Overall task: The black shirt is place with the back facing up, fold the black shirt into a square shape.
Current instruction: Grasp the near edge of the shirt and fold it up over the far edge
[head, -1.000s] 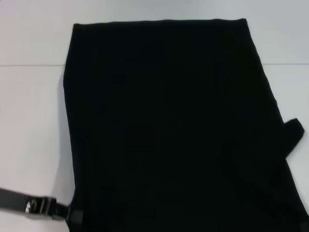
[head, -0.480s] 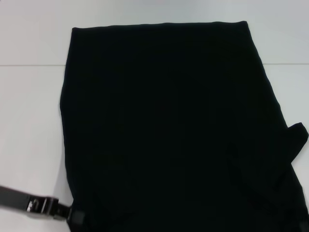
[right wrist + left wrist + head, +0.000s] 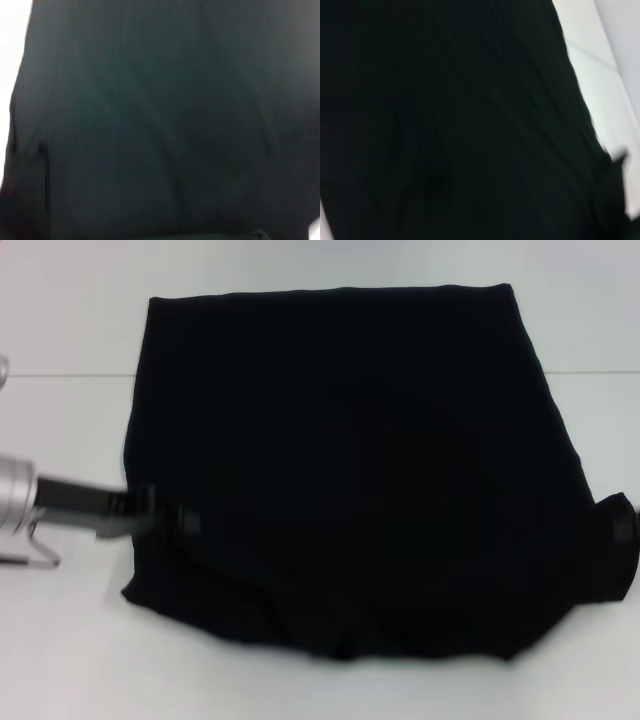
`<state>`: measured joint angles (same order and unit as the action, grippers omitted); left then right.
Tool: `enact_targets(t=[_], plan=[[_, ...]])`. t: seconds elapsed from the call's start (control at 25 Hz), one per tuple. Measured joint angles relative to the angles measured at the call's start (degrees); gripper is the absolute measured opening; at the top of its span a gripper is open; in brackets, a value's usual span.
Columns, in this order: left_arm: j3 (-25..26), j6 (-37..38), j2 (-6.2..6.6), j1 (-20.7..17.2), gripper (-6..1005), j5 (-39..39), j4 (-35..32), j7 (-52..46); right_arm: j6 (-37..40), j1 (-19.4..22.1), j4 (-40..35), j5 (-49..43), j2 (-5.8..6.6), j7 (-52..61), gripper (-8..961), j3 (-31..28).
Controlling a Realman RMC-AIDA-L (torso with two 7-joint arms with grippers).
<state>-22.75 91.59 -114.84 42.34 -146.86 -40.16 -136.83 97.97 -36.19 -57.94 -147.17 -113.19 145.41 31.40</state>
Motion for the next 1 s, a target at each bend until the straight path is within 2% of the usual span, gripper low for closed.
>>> enact_targets(t=[0.16, 0.32, 0.52, 0.64, 0.84, 1.0], plan=[[-0.24, -11.68, 1.07, 3.94, 32, 0.21, 4.57, -2.72, -9.29, -3.02, 2.78, 0.78, 1.12, 0.55, 76, 0.2], [-1.23, -22.85, 1.21, 6.66, 32, 0.18, 7.98, -5.21, -22.51, -6.39, 10.81, 1.02, 1.23, 0.18, 76, 0.5], [-7.42, -28.95, 0.46, 7.13, 31, 0.04, 8.68, -8.57, -33.79, -10.48, 21.5, 0.53, 1.59, -0.2, 77, 5.0], [-10.28, -30.53, -0.33, 6.96, 31, 0.01, 7.25, -9.11, -37.72, -11.36, 22.62, 0.55, 1.21, 0.26, 77, 6.92], [-10.17, -34.28, -1.97, 6.75, 31, 0.47, 3.52, -8.68, -41.03, -12.28, 22.43, 1.54, 1.11, 0.66, 78, 6.81], [-11.49, -38.44, -2.06, 8.04, 31, 1.12, 3.81, -8.61, -46.75, -13.08, 22.92, 3.1, 0.85, 0.41, 78, 7.51]])
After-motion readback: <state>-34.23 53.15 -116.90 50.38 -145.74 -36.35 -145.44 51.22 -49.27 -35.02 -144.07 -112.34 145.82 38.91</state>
